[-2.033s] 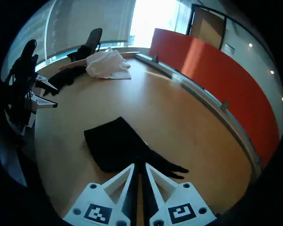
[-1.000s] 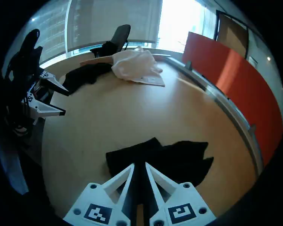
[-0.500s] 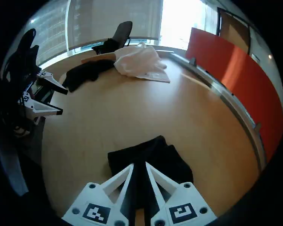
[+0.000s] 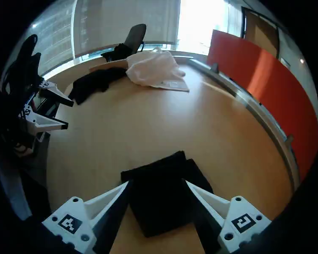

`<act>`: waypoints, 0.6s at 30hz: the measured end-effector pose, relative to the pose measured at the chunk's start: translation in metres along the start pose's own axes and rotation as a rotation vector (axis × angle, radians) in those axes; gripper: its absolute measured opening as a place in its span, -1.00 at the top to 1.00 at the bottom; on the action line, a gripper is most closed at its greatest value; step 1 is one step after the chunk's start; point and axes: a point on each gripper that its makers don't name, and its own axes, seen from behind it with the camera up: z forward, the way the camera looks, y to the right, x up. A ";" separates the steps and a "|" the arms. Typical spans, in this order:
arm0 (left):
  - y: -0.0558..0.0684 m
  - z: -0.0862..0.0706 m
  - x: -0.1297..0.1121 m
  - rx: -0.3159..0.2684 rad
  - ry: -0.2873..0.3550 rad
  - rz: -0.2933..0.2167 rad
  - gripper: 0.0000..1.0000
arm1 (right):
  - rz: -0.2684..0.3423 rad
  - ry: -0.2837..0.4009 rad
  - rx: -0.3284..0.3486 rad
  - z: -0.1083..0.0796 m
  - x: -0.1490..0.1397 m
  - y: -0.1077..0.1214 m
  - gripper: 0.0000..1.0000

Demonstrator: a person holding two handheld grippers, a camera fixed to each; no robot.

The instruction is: Fold towel

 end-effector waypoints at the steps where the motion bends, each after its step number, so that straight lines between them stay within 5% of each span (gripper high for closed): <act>1: 0.000 0.000 0.000 0.001 0.000 -0.001 -0.96 | 0.003 -0.001 -0.003 0.000 -0.001 0.000 -0.69; 18: -0.002 -0.005 -0.003 0.006 0.003 -0.003 -0.96 | 0.069 -0.060 -0.049 -0.006 -0.051 -0.002 -0.69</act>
